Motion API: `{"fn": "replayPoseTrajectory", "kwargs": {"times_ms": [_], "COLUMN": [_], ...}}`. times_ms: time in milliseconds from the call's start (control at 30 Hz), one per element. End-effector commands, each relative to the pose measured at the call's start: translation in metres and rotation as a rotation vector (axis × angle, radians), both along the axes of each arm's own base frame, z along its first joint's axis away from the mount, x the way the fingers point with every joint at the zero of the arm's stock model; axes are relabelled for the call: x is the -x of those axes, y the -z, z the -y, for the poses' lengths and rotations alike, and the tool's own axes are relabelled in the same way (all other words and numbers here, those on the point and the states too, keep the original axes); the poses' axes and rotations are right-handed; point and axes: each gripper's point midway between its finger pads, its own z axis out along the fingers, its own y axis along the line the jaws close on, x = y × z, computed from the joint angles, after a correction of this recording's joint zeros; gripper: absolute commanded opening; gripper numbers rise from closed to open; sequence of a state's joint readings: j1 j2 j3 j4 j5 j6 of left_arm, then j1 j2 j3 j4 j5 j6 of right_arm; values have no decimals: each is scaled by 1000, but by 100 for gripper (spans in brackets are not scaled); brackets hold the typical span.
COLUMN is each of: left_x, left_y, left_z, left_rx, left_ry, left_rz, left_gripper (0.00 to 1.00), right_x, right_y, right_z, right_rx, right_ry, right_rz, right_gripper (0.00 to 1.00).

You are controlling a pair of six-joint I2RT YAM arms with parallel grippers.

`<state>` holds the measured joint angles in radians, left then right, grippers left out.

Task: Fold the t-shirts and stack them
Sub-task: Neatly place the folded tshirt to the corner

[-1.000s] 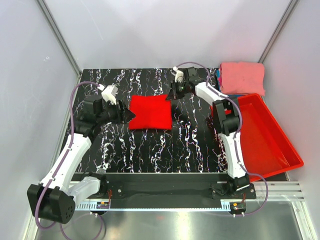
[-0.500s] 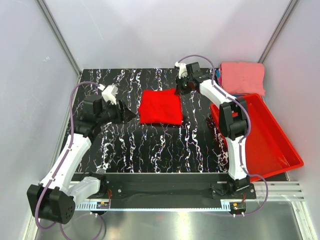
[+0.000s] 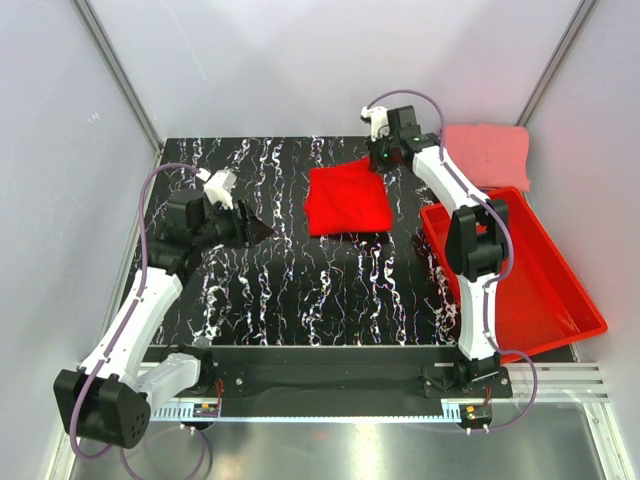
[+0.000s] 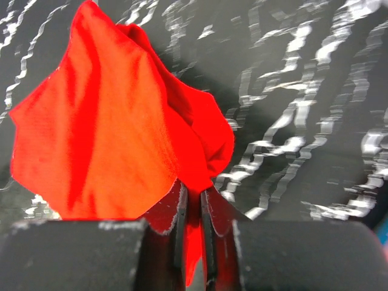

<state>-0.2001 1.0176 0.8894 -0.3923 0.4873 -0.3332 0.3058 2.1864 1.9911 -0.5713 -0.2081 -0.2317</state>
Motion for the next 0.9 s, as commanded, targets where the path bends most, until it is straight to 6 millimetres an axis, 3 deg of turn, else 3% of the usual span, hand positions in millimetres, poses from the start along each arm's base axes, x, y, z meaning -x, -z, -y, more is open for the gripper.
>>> {"fn": "replayPoseTrajectory", "kwargs": {"times_ms": [0, 167, 333, 600, 867], "left_x": [1, 1, 1, 3, 4], "left_y": [-15, -17, -20, -21, -23], "left_z": [7, 7, 8, 9, 12], "left_rx": [33, 38, 47, 51, 65], "left_ry": [34, 36, 42, 46, 61], "left_rz": [68, 73, 76, 78, 78], "left_gripper": [58, 58, 58, 58, 59], "right_x": [-11, -17, -23, -20, -14], "right_y": [-81, -101, -108, -131, -174], "right_z": [32, 60, 82, 105, 119], "right_rx": [49, 76, 123, 166, 102], "right_ry": [28, 61, 67, 67, 76], "right_rz": [184, 243, 266, 326, 424], "right_gripper": [0, 0, 0, 0, 0]}}
